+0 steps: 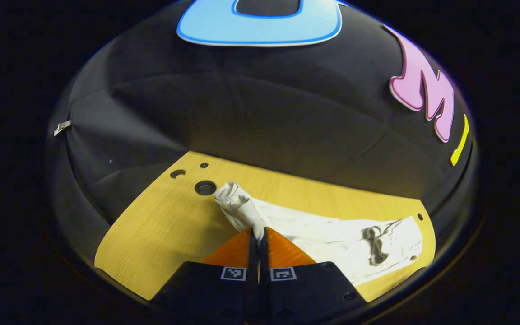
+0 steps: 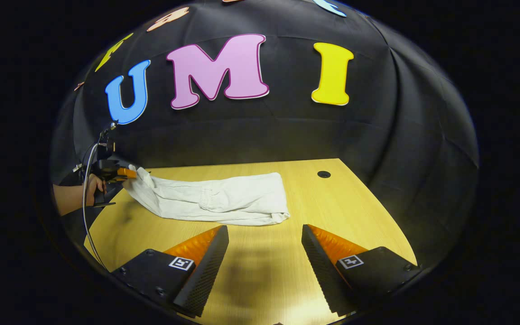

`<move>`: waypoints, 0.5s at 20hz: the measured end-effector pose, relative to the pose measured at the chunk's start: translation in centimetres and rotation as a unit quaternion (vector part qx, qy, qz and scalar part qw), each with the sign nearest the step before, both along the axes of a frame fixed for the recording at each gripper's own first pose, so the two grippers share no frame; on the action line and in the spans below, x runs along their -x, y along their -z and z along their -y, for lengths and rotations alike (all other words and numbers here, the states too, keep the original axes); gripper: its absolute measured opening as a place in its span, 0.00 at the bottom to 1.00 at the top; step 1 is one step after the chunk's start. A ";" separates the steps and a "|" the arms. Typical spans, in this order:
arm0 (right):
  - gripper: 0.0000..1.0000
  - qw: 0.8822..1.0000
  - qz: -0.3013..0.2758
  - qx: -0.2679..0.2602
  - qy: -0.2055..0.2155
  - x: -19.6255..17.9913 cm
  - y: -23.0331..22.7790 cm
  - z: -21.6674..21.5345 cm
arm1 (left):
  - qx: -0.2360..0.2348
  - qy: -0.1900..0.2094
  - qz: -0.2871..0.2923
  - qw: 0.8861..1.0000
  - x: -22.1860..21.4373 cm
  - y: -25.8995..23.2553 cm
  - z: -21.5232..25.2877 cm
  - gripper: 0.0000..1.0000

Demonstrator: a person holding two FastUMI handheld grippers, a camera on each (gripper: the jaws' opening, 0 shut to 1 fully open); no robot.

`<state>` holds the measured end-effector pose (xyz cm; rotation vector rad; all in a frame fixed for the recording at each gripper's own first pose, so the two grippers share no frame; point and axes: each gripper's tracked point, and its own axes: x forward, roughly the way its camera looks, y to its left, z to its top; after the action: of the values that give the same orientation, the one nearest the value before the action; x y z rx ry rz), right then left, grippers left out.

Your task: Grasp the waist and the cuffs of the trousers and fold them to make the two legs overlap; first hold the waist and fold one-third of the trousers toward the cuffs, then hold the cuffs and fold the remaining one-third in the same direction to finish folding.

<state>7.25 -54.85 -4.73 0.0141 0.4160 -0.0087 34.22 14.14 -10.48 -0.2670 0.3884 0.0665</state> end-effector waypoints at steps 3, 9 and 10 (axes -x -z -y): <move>1.00 1.000 0.007 -0.007 0.014 0.5 -0.5 1.9 | 0.000 0.011 0.015 1.000 -0.2 -3.5 3.0 0.05; 0.99 0.999 0.009 -0.015 0.036 1.1 -0.3 5.8 | -0.013 0.064 0.059 0.996 -1.9 -10.2 14.1 0.02; 0.99 0.999 0.011 -0.014 0.039 1.2 -0.4 6.4 | -0.016 0.079 0.065 0.995 -2.0 -10.9 16.2 0.05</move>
<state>6.05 -61.22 -4.34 0.0580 0.3939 -0.0788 36.20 -2.09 0.42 -0.2066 0.2773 -0.0993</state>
